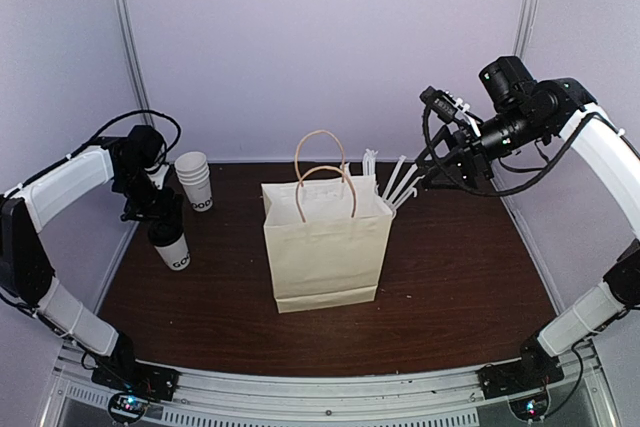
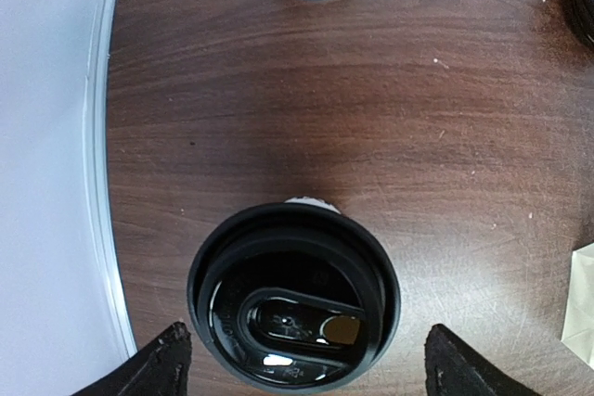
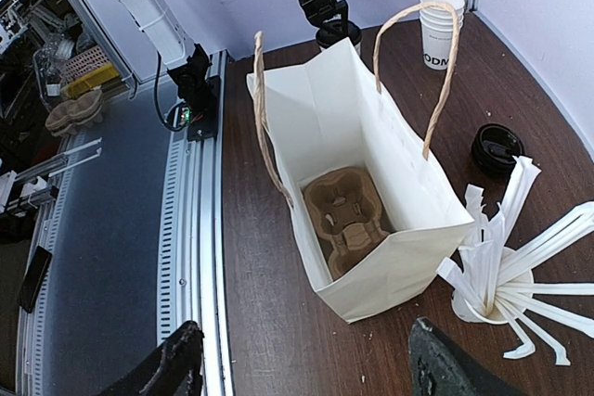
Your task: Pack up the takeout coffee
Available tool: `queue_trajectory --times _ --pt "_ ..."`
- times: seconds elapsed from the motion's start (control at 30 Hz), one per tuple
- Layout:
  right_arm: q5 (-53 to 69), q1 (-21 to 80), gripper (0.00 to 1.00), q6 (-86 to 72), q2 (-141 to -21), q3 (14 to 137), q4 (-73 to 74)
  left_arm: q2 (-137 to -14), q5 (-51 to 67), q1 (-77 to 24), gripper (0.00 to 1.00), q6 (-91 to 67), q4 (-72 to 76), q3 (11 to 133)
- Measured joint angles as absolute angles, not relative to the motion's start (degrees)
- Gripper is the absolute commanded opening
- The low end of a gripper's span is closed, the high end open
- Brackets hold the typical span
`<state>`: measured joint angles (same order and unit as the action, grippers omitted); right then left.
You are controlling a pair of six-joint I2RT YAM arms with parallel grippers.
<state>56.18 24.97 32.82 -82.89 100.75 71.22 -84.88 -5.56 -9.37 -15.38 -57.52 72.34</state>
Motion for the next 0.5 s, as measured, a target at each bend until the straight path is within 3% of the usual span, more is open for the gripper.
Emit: queue_trajectory --times 0.27,0.5 --pt "56.2 25.0 0.75 32.9 -82.9 100.7 71.2 -86.8 -5.8 -9.4 0.88 -15.4 -57.2 72.3" --pt "56.3 25.0 0.75 32.9 -82.9 100.7 71.2 -87.3 -6.2 -9.3 0.79 -15.6 -55.9 72.1"
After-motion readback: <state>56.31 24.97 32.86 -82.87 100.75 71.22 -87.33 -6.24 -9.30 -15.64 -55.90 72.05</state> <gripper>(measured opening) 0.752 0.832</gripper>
